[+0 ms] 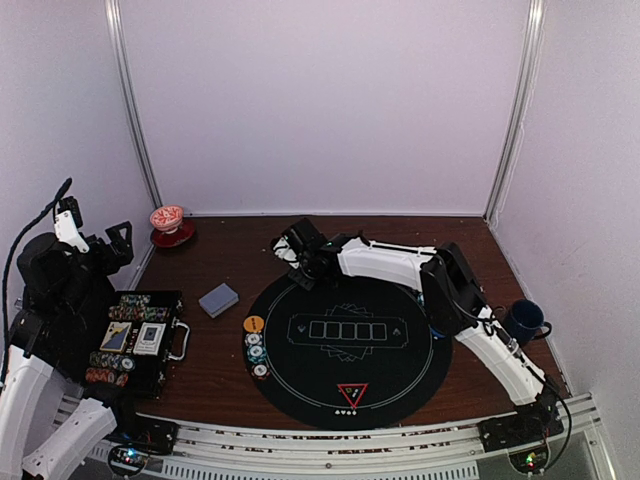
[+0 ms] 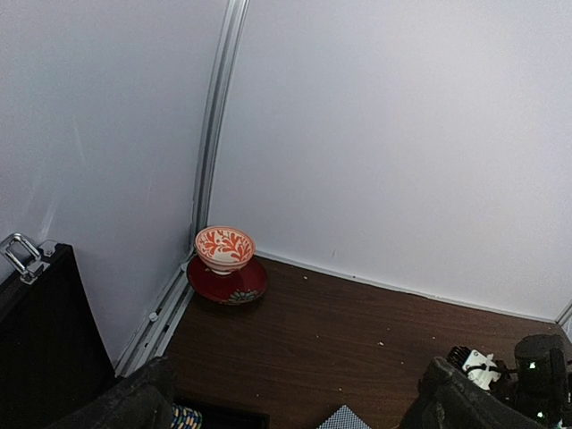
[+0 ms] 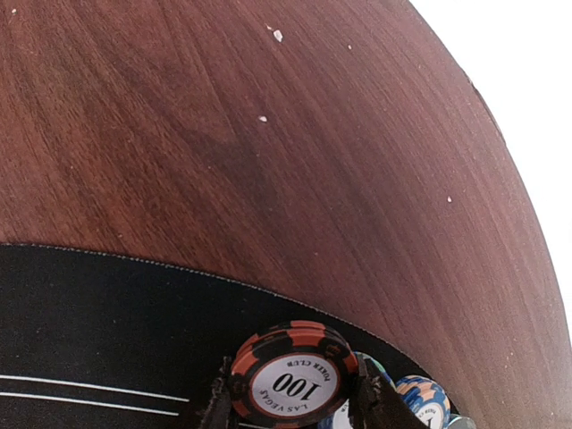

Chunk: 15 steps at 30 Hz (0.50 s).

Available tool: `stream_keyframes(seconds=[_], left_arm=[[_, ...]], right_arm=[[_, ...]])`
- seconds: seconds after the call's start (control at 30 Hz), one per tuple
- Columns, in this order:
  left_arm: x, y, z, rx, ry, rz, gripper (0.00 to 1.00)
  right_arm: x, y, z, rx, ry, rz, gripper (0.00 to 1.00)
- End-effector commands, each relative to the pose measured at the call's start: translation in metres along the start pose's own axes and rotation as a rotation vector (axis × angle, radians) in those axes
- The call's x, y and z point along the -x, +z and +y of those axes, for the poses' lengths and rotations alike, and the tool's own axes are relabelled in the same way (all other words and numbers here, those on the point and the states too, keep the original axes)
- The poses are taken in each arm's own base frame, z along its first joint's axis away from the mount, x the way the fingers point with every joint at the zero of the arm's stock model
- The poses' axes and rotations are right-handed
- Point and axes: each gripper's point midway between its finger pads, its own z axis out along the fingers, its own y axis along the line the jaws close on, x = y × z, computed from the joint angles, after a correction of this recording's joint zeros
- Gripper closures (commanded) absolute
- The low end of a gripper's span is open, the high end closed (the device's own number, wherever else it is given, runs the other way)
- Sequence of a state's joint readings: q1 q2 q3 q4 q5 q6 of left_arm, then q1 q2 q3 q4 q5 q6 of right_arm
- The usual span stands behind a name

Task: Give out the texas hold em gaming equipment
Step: Place the poker chips pile in the dealer area.

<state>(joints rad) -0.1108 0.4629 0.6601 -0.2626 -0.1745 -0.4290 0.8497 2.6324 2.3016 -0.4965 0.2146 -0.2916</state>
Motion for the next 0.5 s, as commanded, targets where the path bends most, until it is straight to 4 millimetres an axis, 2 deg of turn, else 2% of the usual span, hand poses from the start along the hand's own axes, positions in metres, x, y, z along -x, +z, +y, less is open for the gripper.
stream_keyframes(seconds=[0.0,0.47], left_arm=[[0.007,0.002,-0.002,-0.014,-0.009,-0.033,0.02],[0.007,0.002,-0.002,-0.014,-0.009,-0.034,0.02]], right_arm=[[0.005,0.001,-0.006,-0.008,0.011,-0.013,0.69],[0.012,-0.009,0.004,0.073,-0.001,-0.025,0.69]])
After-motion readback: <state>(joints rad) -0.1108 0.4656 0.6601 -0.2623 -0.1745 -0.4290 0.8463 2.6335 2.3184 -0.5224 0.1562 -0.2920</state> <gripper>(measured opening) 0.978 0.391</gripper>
